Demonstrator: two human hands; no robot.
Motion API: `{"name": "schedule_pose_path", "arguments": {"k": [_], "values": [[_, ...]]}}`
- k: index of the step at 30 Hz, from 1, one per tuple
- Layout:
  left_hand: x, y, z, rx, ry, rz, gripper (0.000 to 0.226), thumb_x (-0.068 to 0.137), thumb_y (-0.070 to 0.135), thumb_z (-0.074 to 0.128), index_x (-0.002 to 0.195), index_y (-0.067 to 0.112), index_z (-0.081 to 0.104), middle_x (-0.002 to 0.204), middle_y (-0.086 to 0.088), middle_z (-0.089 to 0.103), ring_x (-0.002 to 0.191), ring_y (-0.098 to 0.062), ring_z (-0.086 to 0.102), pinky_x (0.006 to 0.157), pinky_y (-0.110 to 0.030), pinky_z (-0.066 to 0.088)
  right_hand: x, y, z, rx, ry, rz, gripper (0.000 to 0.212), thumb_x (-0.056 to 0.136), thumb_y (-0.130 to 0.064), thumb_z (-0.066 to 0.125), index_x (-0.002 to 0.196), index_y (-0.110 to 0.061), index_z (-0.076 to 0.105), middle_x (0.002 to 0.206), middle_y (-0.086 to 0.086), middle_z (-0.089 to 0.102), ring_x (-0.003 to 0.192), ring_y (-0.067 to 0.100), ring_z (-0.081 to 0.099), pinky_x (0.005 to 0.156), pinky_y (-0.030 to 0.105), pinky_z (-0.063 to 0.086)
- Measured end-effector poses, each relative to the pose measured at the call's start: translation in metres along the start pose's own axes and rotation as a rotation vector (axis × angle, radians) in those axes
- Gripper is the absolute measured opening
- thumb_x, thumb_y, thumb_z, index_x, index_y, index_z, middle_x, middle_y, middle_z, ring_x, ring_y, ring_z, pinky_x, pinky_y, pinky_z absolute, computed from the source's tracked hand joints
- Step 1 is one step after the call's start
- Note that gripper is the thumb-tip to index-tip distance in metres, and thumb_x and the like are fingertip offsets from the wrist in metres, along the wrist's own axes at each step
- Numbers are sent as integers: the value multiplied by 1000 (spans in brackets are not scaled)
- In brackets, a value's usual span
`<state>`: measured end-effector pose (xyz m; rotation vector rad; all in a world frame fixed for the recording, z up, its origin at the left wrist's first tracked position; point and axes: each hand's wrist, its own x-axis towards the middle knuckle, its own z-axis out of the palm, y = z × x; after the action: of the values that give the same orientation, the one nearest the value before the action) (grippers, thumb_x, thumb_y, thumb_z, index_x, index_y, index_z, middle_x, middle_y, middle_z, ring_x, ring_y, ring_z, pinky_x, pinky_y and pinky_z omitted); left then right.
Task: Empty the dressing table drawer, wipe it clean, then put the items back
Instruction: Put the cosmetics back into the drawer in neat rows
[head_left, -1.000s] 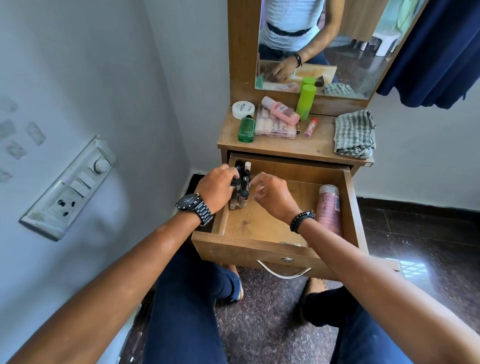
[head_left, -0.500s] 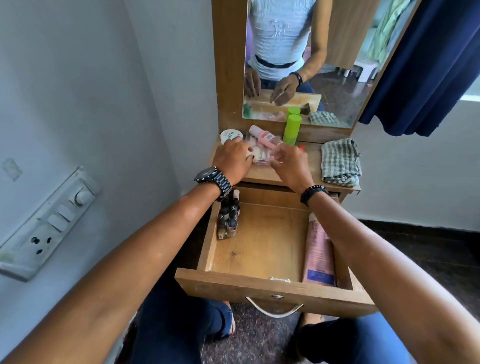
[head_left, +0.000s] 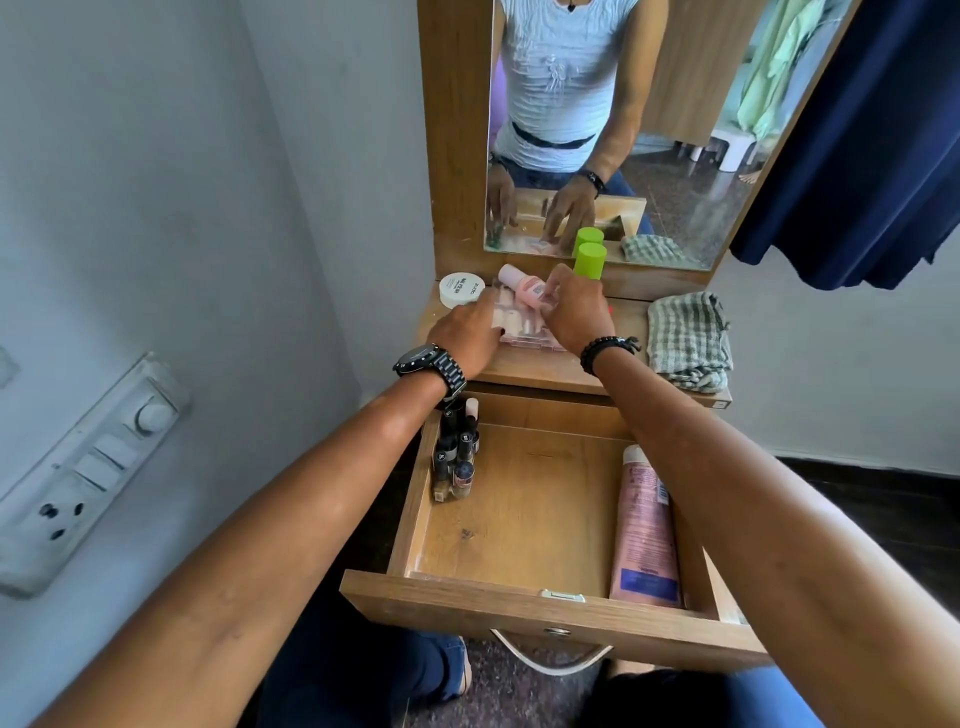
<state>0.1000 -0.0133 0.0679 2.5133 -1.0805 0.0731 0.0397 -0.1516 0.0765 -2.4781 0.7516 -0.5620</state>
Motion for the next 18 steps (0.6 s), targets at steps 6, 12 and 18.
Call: {"name": "schedule_pose_path", "arguments": {"k": [6,12,18], "values": [[-9,2,-10,-152,59,1,46,92,17,53,135,11,38,119,-14,61,106,-29,59,80,-34,47,-21,7,-13,231,83,97,12,79,-17,67,86,-13,58,93,6,68,83,19,62,57,22,41],[-40,13,-19,-180,164,148,53,87,12,59,136,9,39,135,-11,46,127,-23,41,106,-30,32,-75,22,-34,535,-11,99,17,72,-24,79,80,-22,64,91,-3,73,82,8,68,71,20,55],[-100,23,-26,-195,-139,238,56,90,25,56,141,18,34,139,-6,43,128,-19,39,107,-35,34,-136,45,-55,893,-345,109,18,75,3,72,79,-12,63,87,2,74,81,11,70,70,19,55]]}}
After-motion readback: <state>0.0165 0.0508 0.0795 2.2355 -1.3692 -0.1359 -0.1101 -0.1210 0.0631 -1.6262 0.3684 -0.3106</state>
